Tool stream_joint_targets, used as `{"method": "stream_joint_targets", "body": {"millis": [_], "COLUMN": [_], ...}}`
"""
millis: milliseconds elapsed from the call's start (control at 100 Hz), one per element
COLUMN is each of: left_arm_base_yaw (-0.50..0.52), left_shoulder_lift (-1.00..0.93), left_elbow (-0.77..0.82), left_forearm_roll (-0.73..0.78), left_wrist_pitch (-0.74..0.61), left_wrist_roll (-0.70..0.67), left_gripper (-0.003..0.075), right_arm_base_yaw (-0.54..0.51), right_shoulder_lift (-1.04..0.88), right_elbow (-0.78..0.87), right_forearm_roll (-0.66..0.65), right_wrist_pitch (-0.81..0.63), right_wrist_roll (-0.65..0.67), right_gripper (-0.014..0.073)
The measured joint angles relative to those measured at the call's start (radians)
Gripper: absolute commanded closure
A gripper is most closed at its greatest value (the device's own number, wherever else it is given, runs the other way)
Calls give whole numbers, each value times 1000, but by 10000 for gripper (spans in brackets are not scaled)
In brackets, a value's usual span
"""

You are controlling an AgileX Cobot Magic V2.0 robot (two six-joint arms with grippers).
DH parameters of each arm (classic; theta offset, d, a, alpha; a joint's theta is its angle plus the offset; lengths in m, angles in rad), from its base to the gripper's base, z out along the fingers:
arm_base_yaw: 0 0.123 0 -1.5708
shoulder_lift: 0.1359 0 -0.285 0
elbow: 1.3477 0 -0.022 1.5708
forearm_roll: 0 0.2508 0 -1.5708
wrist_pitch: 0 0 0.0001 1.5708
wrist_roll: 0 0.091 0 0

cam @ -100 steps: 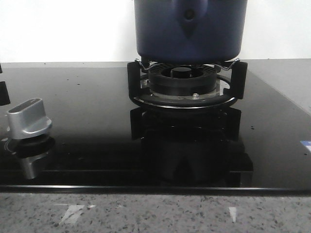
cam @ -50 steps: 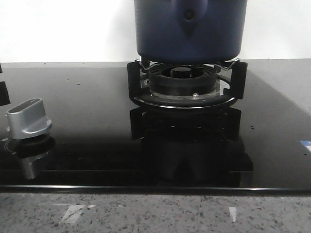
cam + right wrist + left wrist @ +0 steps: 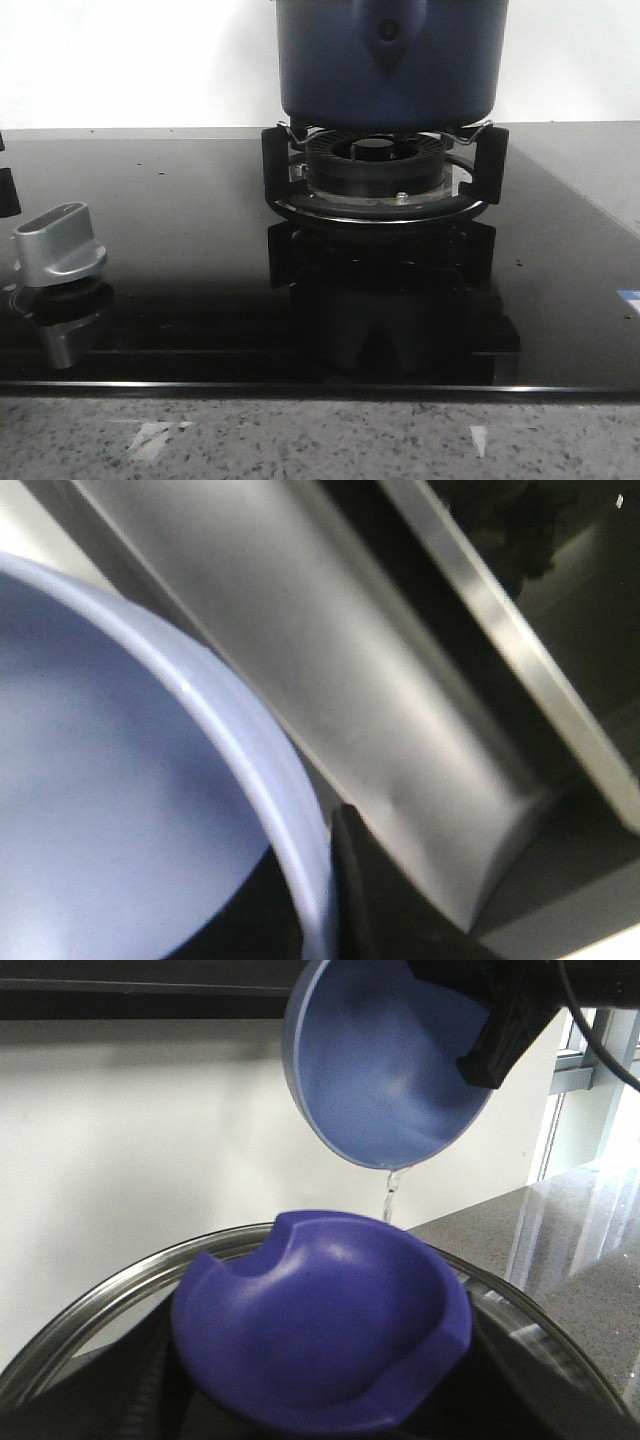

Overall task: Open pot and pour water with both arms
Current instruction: 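Tilt the bowl with the right gripper to pour water into the pot, then lower the bowl back onto the counter with the right gripper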

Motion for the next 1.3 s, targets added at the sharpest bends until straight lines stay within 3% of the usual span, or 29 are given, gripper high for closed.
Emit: {"method": "stream_joint_targets", "body": {"millis": [670, 820, 990, 1110, 1300], "left_arm_base_yaw": [0, 0, 0, 0, 0], "left_shoulder_lift": [0, 0, 0, 0, 0], "left_elbow": [0, 0, 0, 0, 0], "left_forearm_roll": [0, 0, 0, 0, 0], "left_wrist_pitch": [-5, -5, -5, -5, -5], "left_wrist_roll": [0, 0, 0, 0, 0], "left_gripper": [405, 405, 405, 405, 405], "right_arm_base_yaw": [0, 0, 0, 0, -38], "right_shoulder_lift": [-36, -44, -44, -42, -45], "right_elbow": [0, 0, 0, 0, 0], "right_forearm_roll": [-141, 30, 298, 408, 571], "right_wrist_pitch": [-124, -55, 189, 336, 414], "right_wrist_roll": [0, 0, 0, 0, 79], "right_gripper": [641, 641, 641, 641, 641]}}
